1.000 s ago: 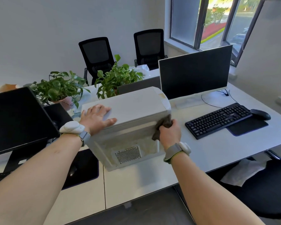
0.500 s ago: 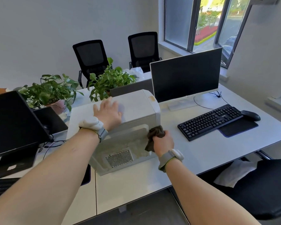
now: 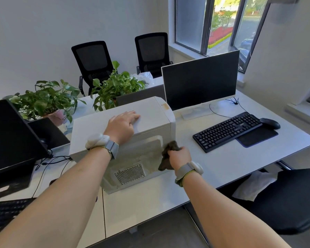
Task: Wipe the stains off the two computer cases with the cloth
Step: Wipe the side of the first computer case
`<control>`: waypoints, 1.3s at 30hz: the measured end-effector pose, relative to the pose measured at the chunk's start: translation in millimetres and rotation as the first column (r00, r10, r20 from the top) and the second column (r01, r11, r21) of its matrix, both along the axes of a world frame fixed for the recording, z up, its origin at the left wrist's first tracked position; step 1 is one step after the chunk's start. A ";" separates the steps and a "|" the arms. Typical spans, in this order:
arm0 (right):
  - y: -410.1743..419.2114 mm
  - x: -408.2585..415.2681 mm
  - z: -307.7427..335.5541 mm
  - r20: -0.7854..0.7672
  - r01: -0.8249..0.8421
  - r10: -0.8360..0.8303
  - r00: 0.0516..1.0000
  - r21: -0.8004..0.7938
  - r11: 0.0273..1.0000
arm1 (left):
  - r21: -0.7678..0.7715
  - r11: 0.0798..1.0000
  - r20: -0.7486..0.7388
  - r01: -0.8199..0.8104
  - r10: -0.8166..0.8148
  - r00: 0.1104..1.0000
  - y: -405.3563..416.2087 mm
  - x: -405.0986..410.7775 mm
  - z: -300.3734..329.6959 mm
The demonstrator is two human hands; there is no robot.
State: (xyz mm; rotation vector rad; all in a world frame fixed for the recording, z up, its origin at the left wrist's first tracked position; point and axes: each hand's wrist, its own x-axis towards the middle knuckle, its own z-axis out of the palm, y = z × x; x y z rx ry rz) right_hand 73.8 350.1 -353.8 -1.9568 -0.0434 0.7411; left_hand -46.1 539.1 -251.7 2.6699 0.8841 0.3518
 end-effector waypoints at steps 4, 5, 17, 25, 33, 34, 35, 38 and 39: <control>2.1 1.1 6.6 -0.113 0.053 -0.048 0.992 0.049 0.997 | 0.001 1.000 -0.004 0.004 -0.004 1.000 -2.3 -0.2 1.8; 5.8 2.1 15.5 -0.120 0.061 -0.048 0.992 0.104 0.993 | 0.001 1.000 -0.001 0.004 -0.004 1.000 -2.8 -0.8 2.1; 2.8 -5.1 37.9 -0.106 0.166 -0.148 0.983 0.189 0.968 | 0.010 1.000 0.004 0.006 -0.006 1.000 -2.6 -0.2 2.0; 12.0 -11.6 70.2 -0.087 0.104 -0.066 0.994 0.580 0.808 | 0.048 0.999 -0.018 0.014 -0.013 1.000 -3.5 0.5 1.1; -7.0 -10.0 37.5 -0.358 0.269 -0.185 0.915 0.199 0.942 | 0.100 0.995 -0.036 0.031 -0.028 0.999 -6.7 1.1 0.9; -3.6 -10.3 41.2 -0.321 0.223 -0.155 0.934 0.186 0.957 | 0.106 0.994 -0.045 0.032 -0.028 0.999 -6.9 0.9 0.8; 0.0 -11.5 47.5 -0.276 0.202 -0.141 0.951 0.207 0.957 | 0.110 0.993 -0.049 0.032 -0.027 0.998 -6.7 0.8 0.7; 6.6 -7.3 60.4 -0.162 0.192 -0.137 0.977 0.399 0.897 | 0.109 0.994 -0.051 0.029 -0.023 0.998 -5.4 1.0 -0.1; 5.7 -4.2 61.7 -0.138 0.180 -0.129 0.982 0.476 0.861 | 0.109 0.994 -0.054 0.028 -0.022 0.998 -5.0 1.4 -0.8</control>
